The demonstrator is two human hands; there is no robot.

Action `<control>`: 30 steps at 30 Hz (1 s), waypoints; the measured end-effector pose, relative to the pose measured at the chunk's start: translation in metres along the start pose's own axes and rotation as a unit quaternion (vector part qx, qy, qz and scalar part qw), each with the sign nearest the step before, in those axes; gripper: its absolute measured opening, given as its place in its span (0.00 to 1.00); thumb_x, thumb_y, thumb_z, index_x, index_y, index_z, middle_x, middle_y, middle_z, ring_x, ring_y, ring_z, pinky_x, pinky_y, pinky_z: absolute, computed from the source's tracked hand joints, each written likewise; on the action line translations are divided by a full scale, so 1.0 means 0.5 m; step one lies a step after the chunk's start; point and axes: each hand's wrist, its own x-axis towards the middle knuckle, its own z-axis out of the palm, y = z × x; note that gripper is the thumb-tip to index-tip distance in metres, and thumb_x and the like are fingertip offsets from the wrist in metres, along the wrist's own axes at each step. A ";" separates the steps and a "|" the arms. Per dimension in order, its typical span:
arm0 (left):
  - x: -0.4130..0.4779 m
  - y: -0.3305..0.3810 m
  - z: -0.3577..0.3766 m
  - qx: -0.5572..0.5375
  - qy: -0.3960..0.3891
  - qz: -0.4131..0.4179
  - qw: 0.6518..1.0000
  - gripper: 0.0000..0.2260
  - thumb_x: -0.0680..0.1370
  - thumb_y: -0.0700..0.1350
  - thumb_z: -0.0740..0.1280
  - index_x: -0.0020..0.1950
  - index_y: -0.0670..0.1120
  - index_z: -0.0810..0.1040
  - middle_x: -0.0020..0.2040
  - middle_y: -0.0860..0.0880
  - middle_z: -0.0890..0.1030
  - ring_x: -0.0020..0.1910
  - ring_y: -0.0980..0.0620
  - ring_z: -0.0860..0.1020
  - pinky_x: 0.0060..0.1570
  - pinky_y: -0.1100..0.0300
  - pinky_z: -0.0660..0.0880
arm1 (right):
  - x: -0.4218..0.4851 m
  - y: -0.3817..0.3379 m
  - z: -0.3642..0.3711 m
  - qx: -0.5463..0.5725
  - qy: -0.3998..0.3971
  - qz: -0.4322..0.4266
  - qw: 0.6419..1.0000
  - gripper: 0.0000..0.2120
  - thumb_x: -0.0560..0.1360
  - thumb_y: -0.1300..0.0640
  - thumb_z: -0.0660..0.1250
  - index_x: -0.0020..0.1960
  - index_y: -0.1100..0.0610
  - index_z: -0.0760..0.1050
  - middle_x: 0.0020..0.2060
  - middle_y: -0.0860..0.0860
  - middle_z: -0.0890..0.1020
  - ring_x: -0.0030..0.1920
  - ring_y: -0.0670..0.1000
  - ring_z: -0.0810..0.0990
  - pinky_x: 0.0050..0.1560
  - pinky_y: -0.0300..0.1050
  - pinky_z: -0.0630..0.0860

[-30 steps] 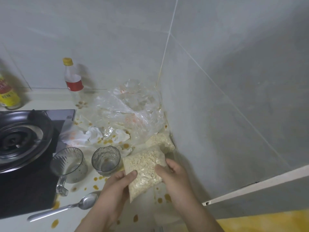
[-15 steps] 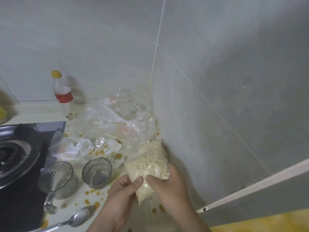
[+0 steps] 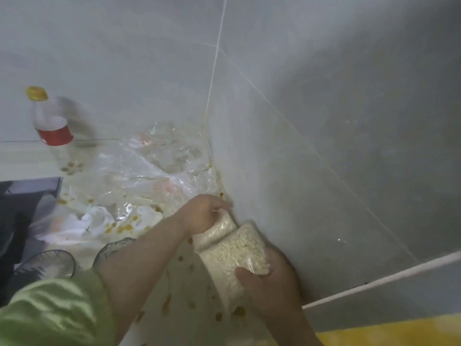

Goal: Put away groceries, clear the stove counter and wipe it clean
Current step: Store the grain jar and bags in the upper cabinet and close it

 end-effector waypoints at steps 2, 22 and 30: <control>0.050 -0.029 0.012 0.132 -0.087 0.047 0.986 0.26 0.71 0.32 0.64 0.66 0.51 0.74 0.64 0.49 0.76 0.62 0.50 0.75 0.63 0.59 0.70 | 0.003 0.012 -0.002 -0.013 -0.002 -0.007 1.000 0.25 0.63 0.60 0.75 0.56 0.42 0.79 0.44 0.37 0.84 0.44 0.35 0.81 0.43 0.32 0.78; 0.080 -0.018 -0.046 0.242 -0.208 0.029 0.947 0.36 0.68 0.45 0.77 0.71 0.47 0.64 0.60 0.48 0.73 0.56 0.48 0.74 0.47 0.62 0.67 | 0.027 0.044 0.020 -0.003 0.036 0.012 0.999 0.27 0.56 0.50 0.80 0.54 0.44 0.79 0.46 0.40 0.84 0.47 0.39 0.82 0.48 0.40 0.80; 0.060 -0.008 -0.064 0.161 -0.212 0.006 0.964 0.25 0.70 0.40 0.74 0.65 0.49 0.73 0.52 0.53 0.67 0.50 0.56 0.68 0.40 0.75 0.63 | 0.030 0.038 0.018 -0.005 0.031 0.013 0.999 0.26 0.59 0.56 0.81 0.56 0.47 0.80 0.46 0.42 0.85 0.47 0.40 0.82 0.47 0.41 0.80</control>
